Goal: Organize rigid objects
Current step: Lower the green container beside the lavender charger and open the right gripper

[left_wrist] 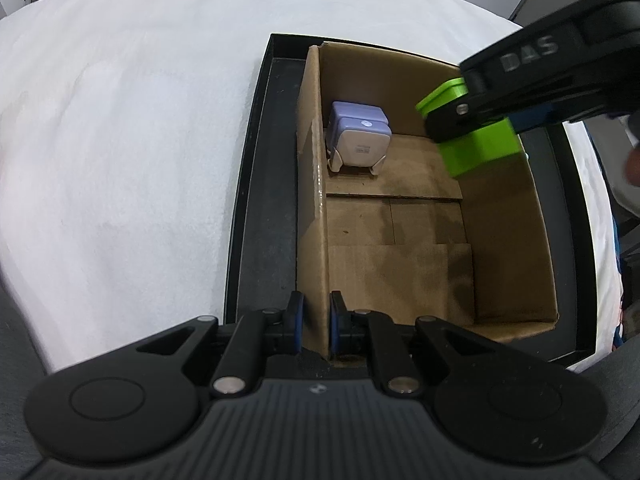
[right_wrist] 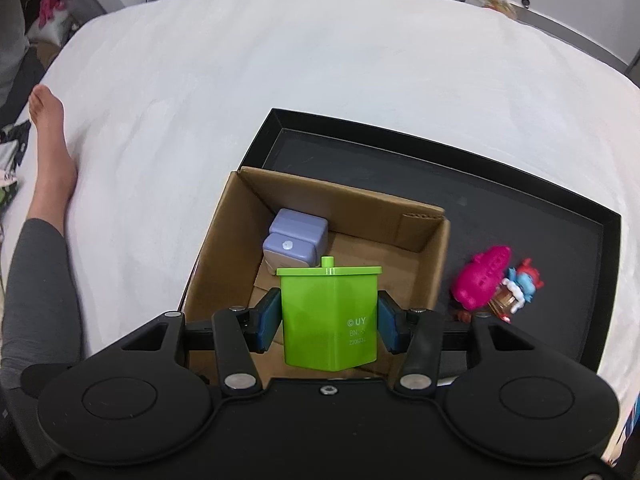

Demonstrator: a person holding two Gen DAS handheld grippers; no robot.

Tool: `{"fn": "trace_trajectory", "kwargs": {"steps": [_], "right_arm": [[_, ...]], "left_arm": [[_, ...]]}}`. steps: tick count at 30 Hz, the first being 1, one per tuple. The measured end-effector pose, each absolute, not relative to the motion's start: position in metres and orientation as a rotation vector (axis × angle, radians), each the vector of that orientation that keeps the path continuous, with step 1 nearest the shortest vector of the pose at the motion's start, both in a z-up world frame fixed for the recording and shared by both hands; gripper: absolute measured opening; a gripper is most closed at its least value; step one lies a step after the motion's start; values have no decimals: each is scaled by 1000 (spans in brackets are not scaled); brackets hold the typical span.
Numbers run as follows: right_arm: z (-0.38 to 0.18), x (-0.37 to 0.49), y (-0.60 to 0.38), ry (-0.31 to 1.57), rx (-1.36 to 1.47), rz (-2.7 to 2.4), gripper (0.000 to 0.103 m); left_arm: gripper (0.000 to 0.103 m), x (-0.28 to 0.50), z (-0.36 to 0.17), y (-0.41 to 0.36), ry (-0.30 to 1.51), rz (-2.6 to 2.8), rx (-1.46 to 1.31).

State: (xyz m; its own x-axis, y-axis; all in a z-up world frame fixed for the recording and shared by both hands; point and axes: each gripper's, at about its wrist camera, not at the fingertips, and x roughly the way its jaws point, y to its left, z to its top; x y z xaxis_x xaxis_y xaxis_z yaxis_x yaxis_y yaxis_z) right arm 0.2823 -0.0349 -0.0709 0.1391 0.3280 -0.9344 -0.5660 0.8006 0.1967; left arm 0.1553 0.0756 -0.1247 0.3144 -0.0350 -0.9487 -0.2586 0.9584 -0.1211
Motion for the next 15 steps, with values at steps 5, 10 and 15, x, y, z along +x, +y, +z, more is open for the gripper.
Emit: {"fn": "trace_trajectory", "kwargs": {"steps": [5, 10, 15], "right_arm": [[-83, 284, -20, 1276, -265, 647, 49], [-92, 285, -13, 1262, -304, 625, 49], [-103, 285, -8, 1250, -347, 604, 49]], "left_arm": [[12, 156, -124, 78, 1250, 153, -296], [12, 156, -124, 80, 1251, 156, -306], [12, 156, -126, 80, 1253, 159, -301]]}}
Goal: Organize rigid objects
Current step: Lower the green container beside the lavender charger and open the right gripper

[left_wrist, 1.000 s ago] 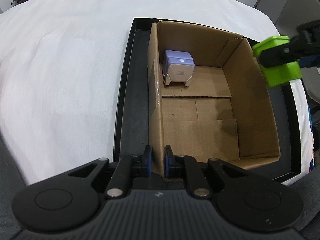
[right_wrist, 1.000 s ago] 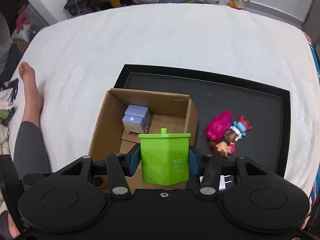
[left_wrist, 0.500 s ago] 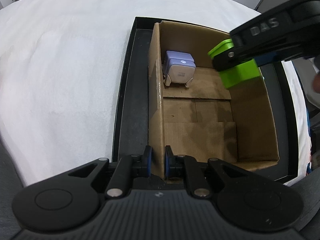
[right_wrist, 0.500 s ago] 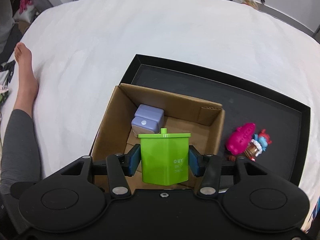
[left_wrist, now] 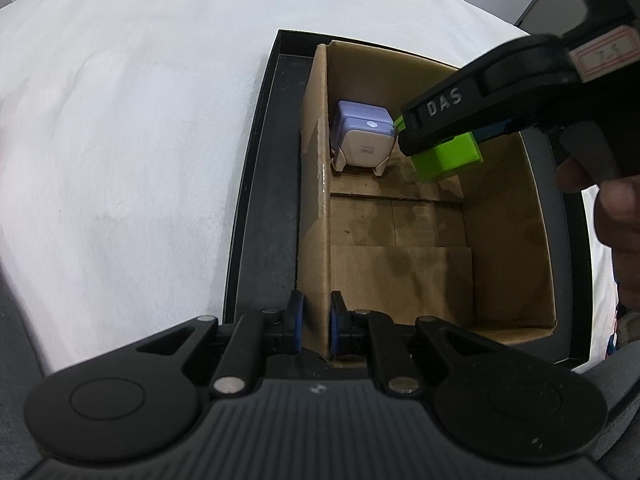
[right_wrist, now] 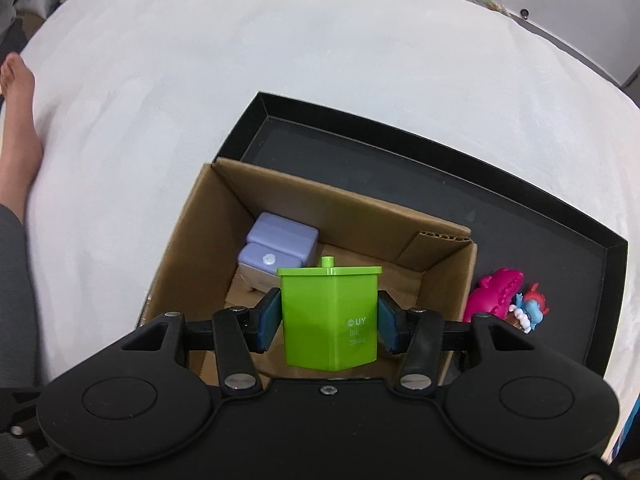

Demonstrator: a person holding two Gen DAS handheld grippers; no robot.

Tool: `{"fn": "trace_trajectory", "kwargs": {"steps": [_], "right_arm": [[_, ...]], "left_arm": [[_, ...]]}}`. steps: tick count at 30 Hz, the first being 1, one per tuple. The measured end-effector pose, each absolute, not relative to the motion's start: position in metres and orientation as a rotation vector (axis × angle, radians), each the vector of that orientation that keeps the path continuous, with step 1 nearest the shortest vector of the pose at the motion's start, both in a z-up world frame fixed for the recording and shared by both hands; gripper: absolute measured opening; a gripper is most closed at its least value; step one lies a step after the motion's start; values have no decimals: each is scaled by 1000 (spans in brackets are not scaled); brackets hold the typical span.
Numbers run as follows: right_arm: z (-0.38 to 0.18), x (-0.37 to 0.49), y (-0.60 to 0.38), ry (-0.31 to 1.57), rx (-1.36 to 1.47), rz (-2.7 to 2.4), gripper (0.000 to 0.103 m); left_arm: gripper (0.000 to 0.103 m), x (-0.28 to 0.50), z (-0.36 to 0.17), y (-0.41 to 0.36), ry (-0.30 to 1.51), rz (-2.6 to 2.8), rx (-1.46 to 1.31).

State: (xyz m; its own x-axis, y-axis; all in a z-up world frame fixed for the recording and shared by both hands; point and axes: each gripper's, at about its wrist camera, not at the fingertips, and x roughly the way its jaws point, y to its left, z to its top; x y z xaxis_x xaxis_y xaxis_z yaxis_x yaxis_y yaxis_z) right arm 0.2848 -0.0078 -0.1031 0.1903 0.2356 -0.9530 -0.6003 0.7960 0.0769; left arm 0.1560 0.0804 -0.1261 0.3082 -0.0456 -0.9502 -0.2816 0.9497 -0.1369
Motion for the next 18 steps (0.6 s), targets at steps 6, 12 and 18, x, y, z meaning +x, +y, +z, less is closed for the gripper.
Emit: {"fn": "trace_trajectory", "kwargs": {"steps": [6, 12, 18], "right_arm": [[-102, 281, -12, 1235, -344, 597, 58], [-87, 274, -24, 1206, -321, 629, 64], [-74, 267, -33, 1179, -323, 647, 76]], "left_arm": [[12, 158, -125, 83, 1255, 162, -302], [12, 159, -127, 81, 1251, 171, -298], [12, 159, -125, 81, 1251, 177, -299]]}}
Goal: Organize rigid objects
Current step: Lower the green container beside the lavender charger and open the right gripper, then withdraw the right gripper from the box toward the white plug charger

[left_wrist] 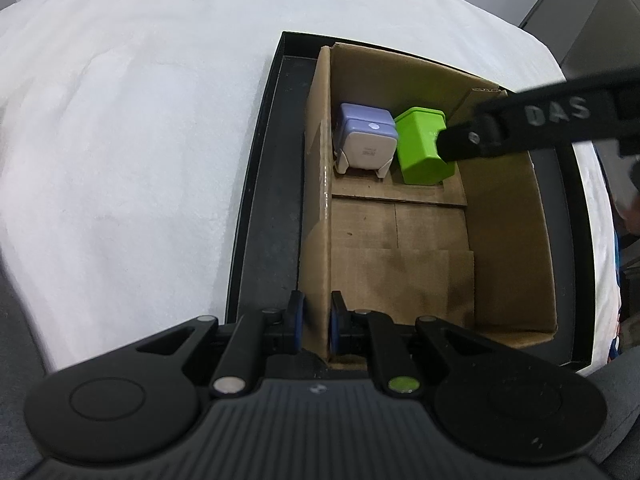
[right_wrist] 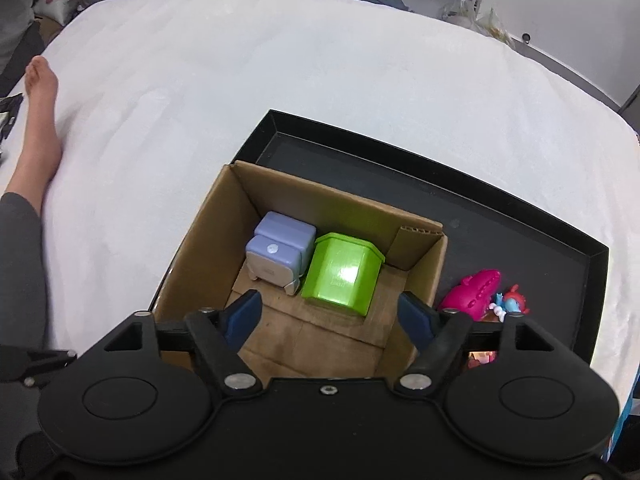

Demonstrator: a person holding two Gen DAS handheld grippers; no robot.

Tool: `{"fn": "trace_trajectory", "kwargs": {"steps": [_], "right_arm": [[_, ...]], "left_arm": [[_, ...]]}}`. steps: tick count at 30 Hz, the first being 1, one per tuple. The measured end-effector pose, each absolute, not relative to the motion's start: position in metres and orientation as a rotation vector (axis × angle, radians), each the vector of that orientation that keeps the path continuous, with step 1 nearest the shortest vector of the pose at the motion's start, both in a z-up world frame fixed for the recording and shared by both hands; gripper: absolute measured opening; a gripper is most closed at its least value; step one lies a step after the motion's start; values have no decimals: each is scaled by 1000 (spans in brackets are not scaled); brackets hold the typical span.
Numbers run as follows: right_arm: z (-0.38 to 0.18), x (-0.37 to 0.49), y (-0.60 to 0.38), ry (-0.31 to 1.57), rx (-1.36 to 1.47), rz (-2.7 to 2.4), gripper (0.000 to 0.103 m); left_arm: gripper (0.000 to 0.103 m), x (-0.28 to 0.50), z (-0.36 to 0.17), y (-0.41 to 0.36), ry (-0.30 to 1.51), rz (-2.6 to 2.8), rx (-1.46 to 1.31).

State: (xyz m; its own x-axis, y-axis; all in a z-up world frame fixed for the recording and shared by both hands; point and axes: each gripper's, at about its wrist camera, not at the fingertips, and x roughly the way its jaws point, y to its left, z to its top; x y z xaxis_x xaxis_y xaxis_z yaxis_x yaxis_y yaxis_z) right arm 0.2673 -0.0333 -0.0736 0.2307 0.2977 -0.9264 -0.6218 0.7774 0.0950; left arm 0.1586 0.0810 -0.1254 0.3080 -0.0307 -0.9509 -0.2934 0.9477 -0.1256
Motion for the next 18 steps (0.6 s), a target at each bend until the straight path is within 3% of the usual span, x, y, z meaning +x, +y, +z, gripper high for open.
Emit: {"fn": "trace_trajectory", "kwargs": {"steps": [18], "right_arm": [[-43, 252, -79, 1141, -248, 701, 79]], "left_arm": [[12, 158, -114, 72, 1245, 211, -248]]}}
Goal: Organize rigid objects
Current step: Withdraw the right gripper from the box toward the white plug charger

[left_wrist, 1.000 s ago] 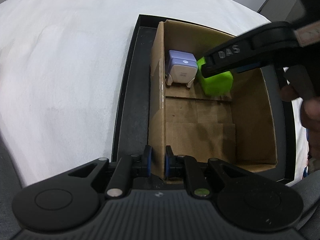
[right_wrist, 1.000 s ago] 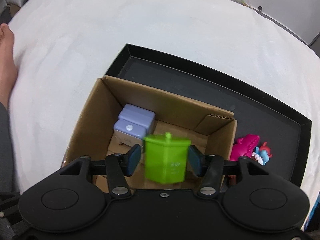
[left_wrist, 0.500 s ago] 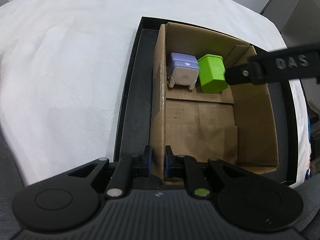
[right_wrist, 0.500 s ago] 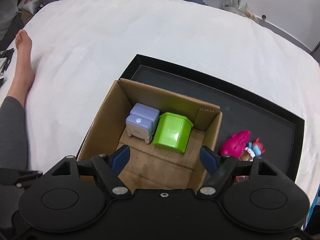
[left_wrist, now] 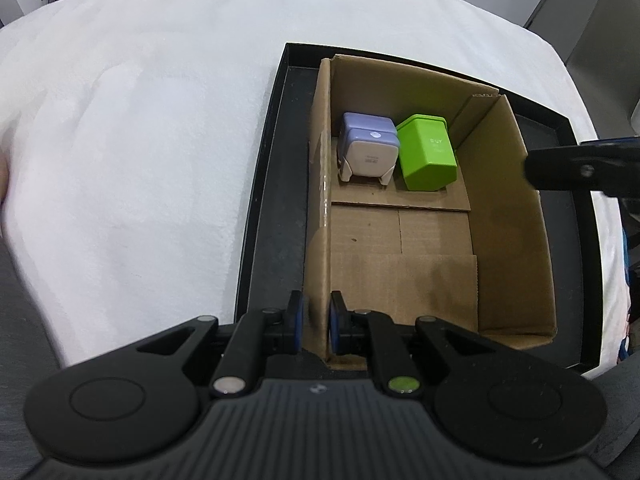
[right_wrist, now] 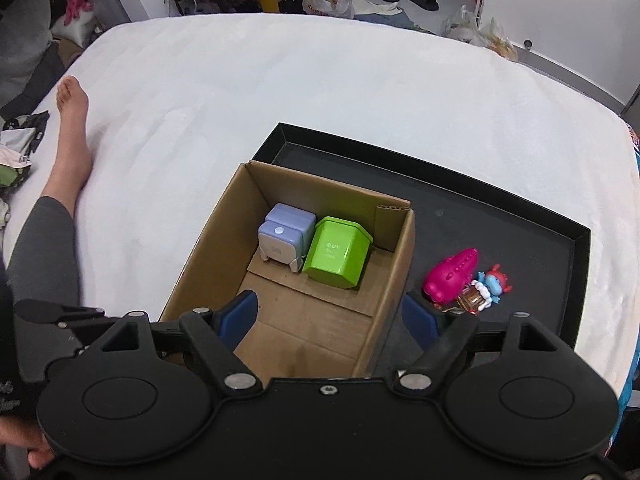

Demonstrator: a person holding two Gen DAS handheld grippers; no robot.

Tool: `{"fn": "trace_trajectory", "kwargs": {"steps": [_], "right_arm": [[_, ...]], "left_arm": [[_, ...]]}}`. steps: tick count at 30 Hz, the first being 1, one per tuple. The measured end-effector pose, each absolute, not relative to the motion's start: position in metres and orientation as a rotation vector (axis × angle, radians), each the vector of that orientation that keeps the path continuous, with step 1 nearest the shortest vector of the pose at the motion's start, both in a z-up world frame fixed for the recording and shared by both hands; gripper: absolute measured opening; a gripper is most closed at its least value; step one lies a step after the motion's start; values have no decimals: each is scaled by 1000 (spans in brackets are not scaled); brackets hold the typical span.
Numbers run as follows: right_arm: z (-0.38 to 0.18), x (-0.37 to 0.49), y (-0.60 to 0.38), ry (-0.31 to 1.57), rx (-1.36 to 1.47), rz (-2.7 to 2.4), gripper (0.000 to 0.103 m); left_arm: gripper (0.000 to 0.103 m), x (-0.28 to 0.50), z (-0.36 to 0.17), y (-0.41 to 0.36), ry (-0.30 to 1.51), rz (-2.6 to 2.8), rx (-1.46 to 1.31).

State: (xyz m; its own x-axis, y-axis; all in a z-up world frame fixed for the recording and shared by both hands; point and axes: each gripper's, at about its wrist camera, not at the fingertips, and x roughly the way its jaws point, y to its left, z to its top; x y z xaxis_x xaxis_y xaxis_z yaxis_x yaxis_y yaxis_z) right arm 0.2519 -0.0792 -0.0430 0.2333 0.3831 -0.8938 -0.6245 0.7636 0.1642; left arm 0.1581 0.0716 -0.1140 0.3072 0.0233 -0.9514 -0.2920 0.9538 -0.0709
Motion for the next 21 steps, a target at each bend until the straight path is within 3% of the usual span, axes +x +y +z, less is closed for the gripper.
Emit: {"fn": "trace_trajectory", "kwargs": {"steps": [21], "right_arm": [[-40, 257, -167, 1108, -87, 641, 86]], "left_arm": [[11, 168, -114, 59, 1262, 283, -170]]}}
